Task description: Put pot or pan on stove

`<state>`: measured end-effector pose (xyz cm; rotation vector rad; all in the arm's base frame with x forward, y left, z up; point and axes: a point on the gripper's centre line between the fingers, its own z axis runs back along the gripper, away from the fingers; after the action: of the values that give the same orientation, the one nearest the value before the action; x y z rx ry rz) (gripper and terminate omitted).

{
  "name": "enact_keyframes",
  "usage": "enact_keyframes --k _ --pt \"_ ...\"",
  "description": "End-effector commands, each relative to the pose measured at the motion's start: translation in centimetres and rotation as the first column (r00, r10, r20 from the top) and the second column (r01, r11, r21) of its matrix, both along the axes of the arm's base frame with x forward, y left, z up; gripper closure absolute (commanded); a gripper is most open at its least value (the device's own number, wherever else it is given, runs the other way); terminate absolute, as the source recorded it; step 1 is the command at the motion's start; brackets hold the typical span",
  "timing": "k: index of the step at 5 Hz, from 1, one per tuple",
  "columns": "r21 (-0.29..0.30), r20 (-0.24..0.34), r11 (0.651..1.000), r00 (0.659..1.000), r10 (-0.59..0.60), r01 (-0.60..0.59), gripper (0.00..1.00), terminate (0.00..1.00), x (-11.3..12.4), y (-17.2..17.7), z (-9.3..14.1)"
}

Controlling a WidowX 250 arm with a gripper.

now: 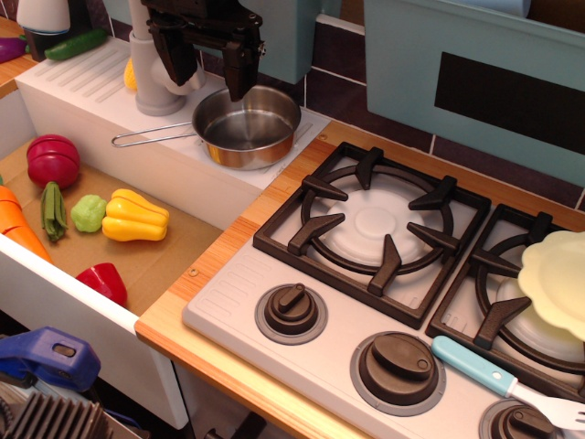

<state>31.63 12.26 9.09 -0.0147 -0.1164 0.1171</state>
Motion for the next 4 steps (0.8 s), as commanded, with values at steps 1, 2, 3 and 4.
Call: enact_keyframes --k 1,2,3,4 --pt "0.000 0.000 1.000 1.000 0.000 0.000 0.00 0.00 0.0 0.0 0.0" --pt "0.096 0.071 0.983 0.984 -0.162 0.155 0.00 0.00 -0.1 -0.4 0.1" --pt "0.150 0.111 0.958 0.958 -0.263 0.245 0.00 0.00 -0.2 -1.2 0.3" --pt "0.171 0.146 0.930 0.925 -0.351 0.326 0.00 0.00 0.2 -1.7 -0.5"
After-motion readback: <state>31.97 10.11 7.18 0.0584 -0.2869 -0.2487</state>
